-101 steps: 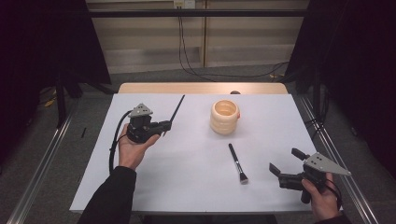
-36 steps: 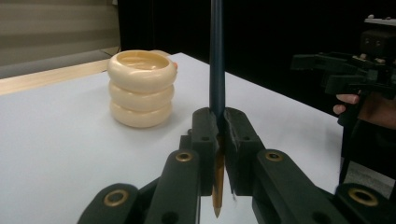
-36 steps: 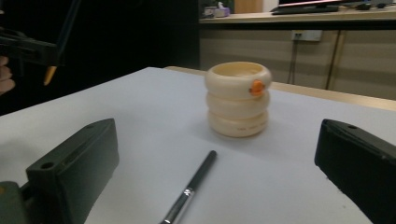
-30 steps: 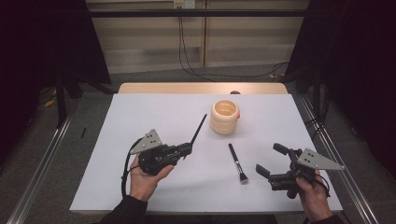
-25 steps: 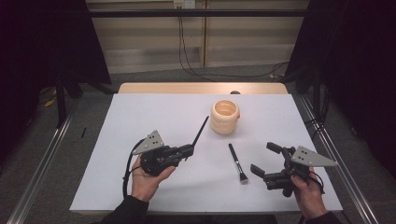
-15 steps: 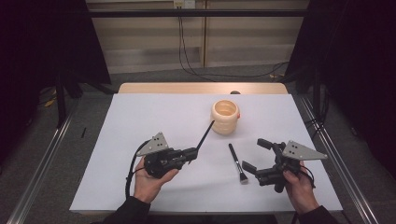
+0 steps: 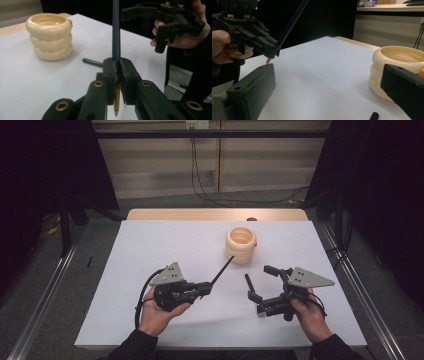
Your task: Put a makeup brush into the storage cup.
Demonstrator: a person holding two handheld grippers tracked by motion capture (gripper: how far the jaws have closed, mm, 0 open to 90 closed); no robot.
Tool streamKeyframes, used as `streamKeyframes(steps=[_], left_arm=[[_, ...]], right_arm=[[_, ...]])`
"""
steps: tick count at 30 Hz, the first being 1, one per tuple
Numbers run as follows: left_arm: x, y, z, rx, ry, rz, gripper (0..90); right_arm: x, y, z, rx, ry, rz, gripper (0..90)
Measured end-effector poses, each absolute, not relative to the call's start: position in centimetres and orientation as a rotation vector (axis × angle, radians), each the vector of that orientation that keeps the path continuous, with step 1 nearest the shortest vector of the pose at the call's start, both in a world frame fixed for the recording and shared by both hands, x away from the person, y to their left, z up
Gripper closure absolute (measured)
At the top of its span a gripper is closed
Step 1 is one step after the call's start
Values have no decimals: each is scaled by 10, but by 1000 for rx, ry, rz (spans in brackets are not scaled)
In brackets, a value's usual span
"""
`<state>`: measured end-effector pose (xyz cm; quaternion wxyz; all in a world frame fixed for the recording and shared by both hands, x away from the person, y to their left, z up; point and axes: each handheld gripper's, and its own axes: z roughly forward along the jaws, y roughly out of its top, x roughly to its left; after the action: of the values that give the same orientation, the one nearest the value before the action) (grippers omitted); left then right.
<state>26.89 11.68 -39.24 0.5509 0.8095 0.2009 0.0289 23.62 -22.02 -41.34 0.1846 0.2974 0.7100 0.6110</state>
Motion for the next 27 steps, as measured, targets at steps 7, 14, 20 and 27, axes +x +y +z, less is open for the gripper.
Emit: streamKeyframes(steps=[7,14,20,27], left_arm=[[271,113,-384,2007,427,69,836],[272,107,-384,2127,400,59,836],[273,103,-387,2198,404,54,836],[274,101,-389,2282,415,43,836]], right_arm=[[239,-219,-414,797,2130,1695,0],[240,-217,-417,722,2295,1596,13],[242,-215,-420,716,2378,1512,16],[249,-215,-421,741,2468,1451,58]])
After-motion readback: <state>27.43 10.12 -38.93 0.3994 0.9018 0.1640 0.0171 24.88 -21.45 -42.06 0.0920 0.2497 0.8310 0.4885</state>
